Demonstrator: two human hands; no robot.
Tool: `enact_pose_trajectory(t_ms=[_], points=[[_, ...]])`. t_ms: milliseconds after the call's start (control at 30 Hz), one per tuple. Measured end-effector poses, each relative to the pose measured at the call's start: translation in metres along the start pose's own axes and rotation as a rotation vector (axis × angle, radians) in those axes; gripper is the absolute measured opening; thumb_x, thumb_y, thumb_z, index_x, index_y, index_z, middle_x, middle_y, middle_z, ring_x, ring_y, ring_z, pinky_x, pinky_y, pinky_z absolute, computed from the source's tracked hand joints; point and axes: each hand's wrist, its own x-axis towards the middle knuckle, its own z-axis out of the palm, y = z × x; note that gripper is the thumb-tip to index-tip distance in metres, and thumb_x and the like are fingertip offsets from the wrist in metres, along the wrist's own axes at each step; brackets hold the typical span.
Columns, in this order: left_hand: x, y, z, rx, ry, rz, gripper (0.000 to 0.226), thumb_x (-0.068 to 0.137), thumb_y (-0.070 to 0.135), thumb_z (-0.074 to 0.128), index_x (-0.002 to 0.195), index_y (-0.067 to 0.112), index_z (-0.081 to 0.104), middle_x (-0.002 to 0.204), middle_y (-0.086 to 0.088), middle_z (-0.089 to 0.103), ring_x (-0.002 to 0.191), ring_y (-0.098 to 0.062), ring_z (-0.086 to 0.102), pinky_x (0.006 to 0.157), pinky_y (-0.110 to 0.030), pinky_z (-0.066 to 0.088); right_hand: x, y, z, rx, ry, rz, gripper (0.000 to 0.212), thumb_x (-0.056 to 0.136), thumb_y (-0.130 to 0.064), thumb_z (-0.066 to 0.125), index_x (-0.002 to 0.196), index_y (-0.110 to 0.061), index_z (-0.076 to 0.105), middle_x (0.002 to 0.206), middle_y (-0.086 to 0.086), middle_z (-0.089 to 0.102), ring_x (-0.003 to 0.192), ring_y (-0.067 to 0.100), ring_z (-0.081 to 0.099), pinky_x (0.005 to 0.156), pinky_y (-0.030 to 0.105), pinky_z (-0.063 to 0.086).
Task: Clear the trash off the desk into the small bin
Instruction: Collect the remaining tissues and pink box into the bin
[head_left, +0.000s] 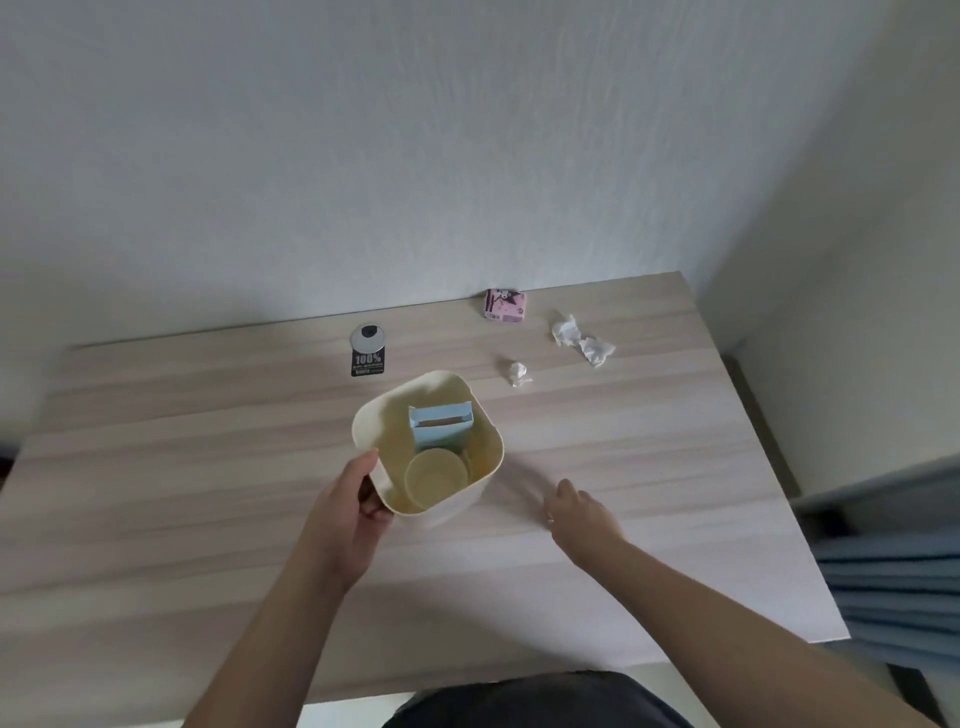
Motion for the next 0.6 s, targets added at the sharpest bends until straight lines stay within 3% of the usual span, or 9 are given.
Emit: enact_pose_trajectory(t_ms=[167, 267, 367, 467, 600], points=[[-0.006, -0.018, 0.028, 0.023, 0.01, 0.029, 0.023, 0.095, 0.021, 0.052, 0.072, 0.019, 0.051, 0.061, 0.002, 0.03, 0.048, -0.007, 0.029, 0.046, -0.021, 0.026, -0.005, 0.029, -0.033, 0.281, 0.076, 0.005, 0.018, 0.092, -0.014, 0.048, 0.105, -0.017, 0.06, 0.107, 0.006, 0.061, 0.097, 0.028, 0.06, 0.08, 0.034, 0.047], [-0.007, -0.029, 0.041, 0.042, 0.02, 0.03, 0.024, 0.095, 0.021, 0.054, 0.072, 0.018, 0.05, 0.061, 0.001, 0.029, 0.047, -0.007, 0.03, 0.048, -0.022, 0.028, -0.02, 0.04, -0.078, 0.571, 0.378, -0.075, 0.004, 0.086, -0.014, 0.061, 0.088, -0.018, 0.061, 0.086, 0.001, 0.063, 0.075, 0.02, 0.06, 0.067, 0.033, 0.049], [-0.009, -0.037, 0.05, 0.073, 0.032, 0.035, 0.021, 0.093, 0.021, 0.058, 0.074, 0.017, 0.049, 0.062, 0.0, 0.03, 0.049, -0.009, 0.031, 0.05, -0.023, 0.03, -0.042, 0.037, -0.13, 0.786, 0.64, -0.191, 0.008, 0.082, -0.011, 0.069, 0.083, -0.017, 0.063, 0.084, -0.003, 0.061, 0.072, 0.01, 0.061, 0.068, 0.02, 0.05], [-0.012, -0.044, 0.058, 0.089, 0.024, 0.047, 0.026, 0.092, 0.022, 0.058, 0.07, 0.018, 0.045, 0.06, 0.0, 0.028, 0.048, -0.009, 0.029, 0.048, -0.023, 0.031, -0.06, 0.023, -0.167, 0.813, 0.786, -0.331, 0.011, 0.08, -0.01, 0.073, 0.082, -0.016, 0.064, 0.082, -0.005, 0.063, 0.073, 0.003, 0.06, 0.068, 0.012, 0.047], [-0.019, -0.048, 0.07, 0.108, -0.004, 0.067, 0.027, 0.09, 0.021, 0.06, 0.068, 0.018, 0.044, 0.057, 0.002, 0.028, 0.046, -0.009, 0.03, 0.045, -0.022, 0.034, -0.07, 0.005, -0.176, 0.737, 0.824, -0.503, 0.011, 0.078, -0.006, 0.074, 0.081, -0.013, 0.066, 0.078, -0.005, 0.062, 0.069, -0.003, 0.054, 0.065, 0.01, 0.046]])
